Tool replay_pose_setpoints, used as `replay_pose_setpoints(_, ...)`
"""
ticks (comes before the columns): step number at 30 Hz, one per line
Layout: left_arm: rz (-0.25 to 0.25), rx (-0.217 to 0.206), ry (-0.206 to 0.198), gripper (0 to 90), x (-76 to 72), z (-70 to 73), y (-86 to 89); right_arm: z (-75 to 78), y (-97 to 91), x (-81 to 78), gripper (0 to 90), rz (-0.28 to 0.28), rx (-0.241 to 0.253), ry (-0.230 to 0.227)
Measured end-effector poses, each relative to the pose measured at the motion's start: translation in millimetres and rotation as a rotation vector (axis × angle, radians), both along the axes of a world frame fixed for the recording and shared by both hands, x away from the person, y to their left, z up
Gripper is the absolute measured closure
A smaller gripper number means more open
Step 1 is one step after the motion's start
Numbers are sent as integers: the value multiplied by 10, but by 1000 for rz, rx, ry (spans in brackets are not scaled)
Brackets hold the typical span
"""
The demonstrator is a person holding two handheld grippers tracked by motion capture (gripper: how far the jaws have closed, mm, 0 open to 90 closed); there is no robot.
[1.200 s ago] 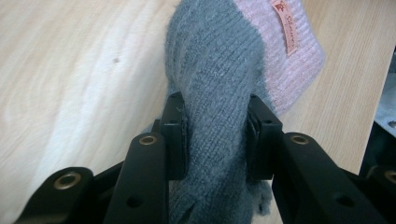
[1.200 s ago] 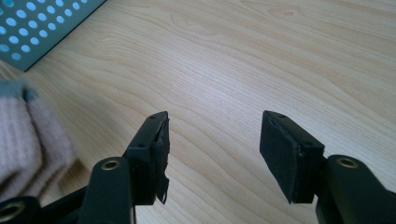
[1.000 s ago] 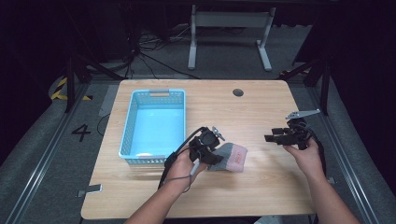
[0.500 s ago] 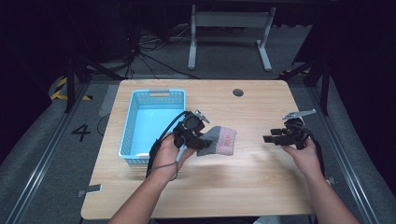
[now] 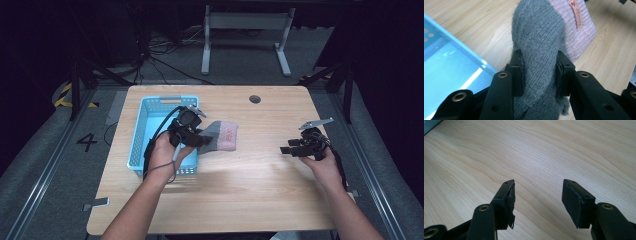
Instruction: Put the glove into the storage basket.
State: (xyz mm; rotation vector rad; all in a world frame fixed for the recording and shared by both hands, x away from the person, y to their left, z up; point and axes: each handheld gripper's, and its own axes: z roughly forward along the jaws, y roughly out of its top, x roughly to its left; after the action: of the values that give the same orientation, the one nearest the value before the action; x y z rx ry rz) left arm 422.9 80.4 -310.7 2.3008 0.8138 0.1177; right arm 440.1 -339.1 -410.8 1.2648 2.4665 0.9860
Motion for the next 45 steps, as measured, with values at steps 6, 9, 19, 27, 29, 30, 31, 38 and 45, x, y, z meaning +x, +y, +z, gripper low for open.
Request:
replay_pose_setpoints(6, 19, -5, -16, 662, 34, 33, 134, 1, 1, -11, 440, 1, 1, 12)
replay_pose_setpoints(9, 40, -4, -15, 662, 72, 45, 211, 3, -6, -20, 436, -1, 1, 14)
replay_pose_setpoints(19, 94, 13, -35, 660, 187, 95, 475, -33, 31, -74, 441, 6, -10, 2)
replay_pose_setpoints(27, 147, 22, -53, 659, 313, 168, 717, -67, 48, -122, 439, 2, -22, 10)
replay_pose_setpoints(29, 166, 28, -51, 658, 368, 169, 779, -73, 64, -141, 439, 6, -27, 8)
replay_pose_setpoints(30, 173, 30, -48, 659, 389, 166, 800, -76, 66, -147, 439, 7, -30, 9)
replay_pose_setpoints(31, 177, 32, -45, 659, 413, 160, 821, -79, 67, -152, 438, 8, -31, 10)
replay_pose_setpoints(38, 188, 30, -31, 659, 581, 98, 923, -104, 51, -180, 437, 3, -42, 18)
replay_pose_setpoints(45, 200, 76, -32, 656, 705, -29, 1009, -117, 43, -206, 436, 1, -50, 18)
